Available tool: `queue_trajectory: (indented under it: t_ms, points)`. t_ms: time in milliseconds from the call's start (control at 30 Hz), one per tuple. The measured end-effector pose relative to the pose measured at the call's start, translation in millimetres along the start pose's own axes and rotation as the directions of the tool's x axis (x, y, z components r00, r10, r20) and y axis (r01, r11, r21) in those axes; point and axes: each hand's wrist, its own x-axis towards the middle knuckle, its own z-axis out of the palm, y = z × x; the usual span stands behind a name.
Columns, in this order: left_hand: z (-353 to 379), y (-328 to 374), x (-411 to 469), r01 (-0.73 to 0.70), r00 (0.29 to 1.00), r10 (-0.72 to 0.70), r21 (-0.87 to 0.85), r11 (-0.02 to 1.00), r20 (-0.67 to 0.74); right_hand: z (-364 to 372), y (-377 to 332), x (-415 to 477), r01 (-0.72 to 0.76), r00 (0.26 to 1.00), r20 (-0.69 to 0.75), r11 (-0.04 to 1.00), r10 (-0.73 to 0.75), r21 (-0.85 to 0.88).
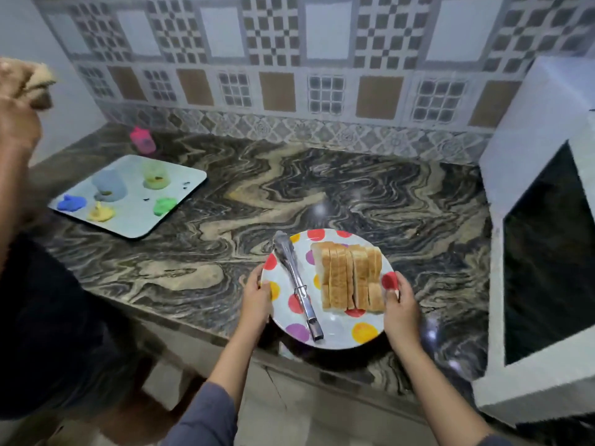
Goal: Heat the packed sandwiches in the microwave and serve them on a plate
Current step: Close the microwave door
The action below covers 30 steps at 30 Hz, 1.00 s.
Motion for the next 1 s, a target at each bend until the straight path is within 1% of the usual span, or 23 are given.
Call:
queue_trajectory:
  t_ms: [100, 200, 300, 433, 500, 567, 767, 867, 1000]
  points:
    - [20.8, 0.4, 32.0, 0.001, 0.997, -0.004, 0.042, 0.999, 0.073, 5.9, 0.7, 24.6, -0.037, 0.998, -0.062, 0.998, 0.033, -0.057]
    - [37.6, 5.9, 55.2, -0.066, 0.990, 0.050, 0.119, 0.991, 0.133, 8.2, -0.8, 45.5, -0.087, 0.992, -0.096, 0.991, 0.077, -0.104]
    - [45.9, 8.3, 78.9, -0.115, 0.979, 0.075, 0.208, 0.971, 0.191, 8.6, -3.1, 61.7, -0.128, 0.987, -0.118, 0.979, 0.110, -0.156]
    - [53.4, -32.3, 122.6, -0.196, 0.967, 0.118, 0.367, 0.909, 0.224, 9.1, -5.1, 71.4, -0.165, 0.980, -0.159, 0.944, 0.123, -0.284]
    - [54.7, -11.7, 105.7, -0.216, 0.967, 0.133, 0.415, 0.884, 0.219, 8.2, -5.8, 72.0, -0.172, 0.977, -0.178, 0.924, 0.115, -0.342]
    - [55.0, 7.9, 90.7, -0.235, 0.960, 0.144, 0.413, 0.880, 0.238, 6.6, -5.9, 70.9, -0.162, 0.978, -0.185, 0.909, 0.096, -0.384]
    - [64.1, 6.9, 78.3, -0.263, 0.963, 0.195, 0.487, 0.833, 0.187, 6.9, -1.5, 63.2, -0.126, 0.979, -0.199, 0.893, 0.042, -0.433]
    - [67.6, 6.1, 70.2, -0.284, 0.959, 0.231, 0.518, 0.807, 0.166, 4.8, -1.8, 52.5, -0.100, 0.983, -0.181, 0.908, 0.027, -0.407]
    - [59.6, 5.3, 60.4, -0.332, 0.943, 0.264, 0.501, 0.799, 0.204, 0.7, -2.6, 33.1, -0.049, 0.993, -0.116, 0.928, 0.007, -0.368]
